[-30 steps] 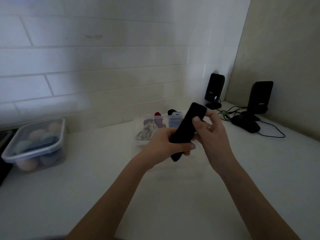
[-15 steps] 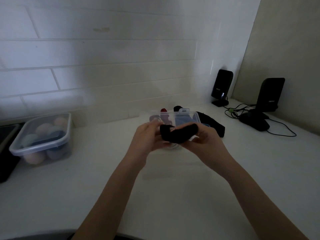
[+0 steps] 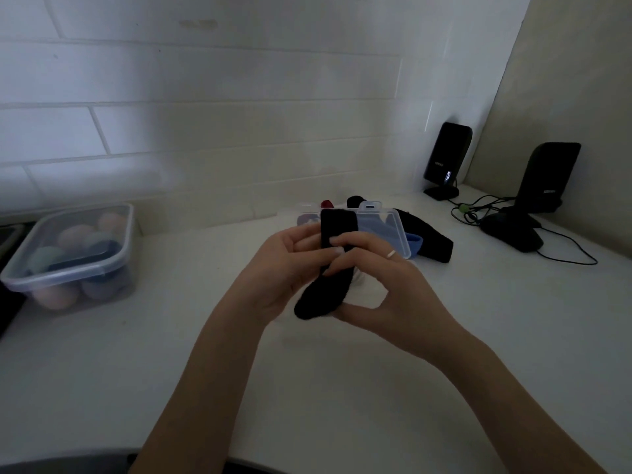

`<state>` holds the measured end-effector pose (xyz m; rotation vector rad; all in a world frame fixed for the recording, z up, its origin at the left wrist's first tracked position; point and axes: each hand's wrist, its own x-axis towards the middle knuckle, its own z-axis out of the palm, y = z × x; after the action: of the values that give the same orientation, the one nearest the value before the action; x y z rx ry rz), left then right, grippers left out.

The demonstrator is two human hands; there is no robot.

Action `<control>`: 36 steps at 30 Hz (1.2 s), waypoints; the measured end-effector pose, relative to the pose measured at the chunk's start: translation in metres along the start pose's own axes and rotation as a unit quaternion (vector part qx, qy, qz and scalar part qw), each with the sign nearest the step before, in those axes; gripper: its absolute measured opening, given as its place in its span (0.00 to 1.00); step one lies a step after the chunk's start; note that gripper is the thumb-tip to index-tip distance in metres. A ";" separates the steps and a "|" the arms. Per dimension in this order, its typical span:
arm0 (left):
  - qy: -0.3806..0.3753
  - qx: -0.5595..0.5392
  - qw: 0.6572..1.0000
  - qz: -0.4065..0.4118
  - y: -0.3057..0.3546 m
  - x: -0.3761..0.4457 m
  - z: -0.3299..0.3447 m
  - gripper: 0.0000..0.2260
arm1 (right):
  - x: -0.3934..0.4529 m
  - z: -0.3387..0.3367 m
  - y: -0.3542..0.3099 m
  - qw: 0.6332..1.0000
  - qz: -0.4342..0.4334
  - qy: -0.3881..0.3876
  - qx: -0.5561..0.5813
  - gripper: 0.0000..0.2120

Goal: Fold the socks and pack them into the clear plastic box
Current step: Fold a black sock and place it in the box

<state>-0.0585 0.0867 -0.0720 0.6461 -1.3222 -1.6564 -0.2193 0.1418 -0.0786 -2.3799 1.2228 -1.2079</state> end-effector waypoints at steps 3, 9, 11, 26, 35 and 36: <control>0.003 0.011 1.000 0.021 0.000 -0.002 0.000 0.22 | 0.000 0.004 0.000 0.997 0.036 0.040 0.062 0.09; 0.040 -0.004 0.998 0.054 -0.002 -0.001 0.003 0.19 | 0.006 0.007 0.006 0.949 0.165 0.138 0.229 0.04; 0.046 0.024 0.997 0.057 -0.004 -0.002 0.005 0.17 | 0.007 0.004 0.007 0.927 0.198 0.160 0.274 0.08; 0.059 0.092 0.991 0.080 -0.004 -0.005 0.017 0.10 | 0.008 0.001 0.004 0.930 0.239 0.105 0.260 0.13; 0.046 0.100 0.991 0.072 -0.002 -0.004 0.017 0.11 | 0.008 -0.002 -0.001 0.914 0.260 0.119 0.288 0.08; 0.038 0.091 0.993 0.067 -0.001 -0.003 0.017 0.09 | 0.008 -0.001 0.000 0.919 0.258 0.122 0.273 0.08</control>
<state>-0.0715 0.0978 -0.0687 0.7039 -1.4410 -1.4017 -0.2171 0.1361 -0.0729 -1.4267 1.2557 -1.4407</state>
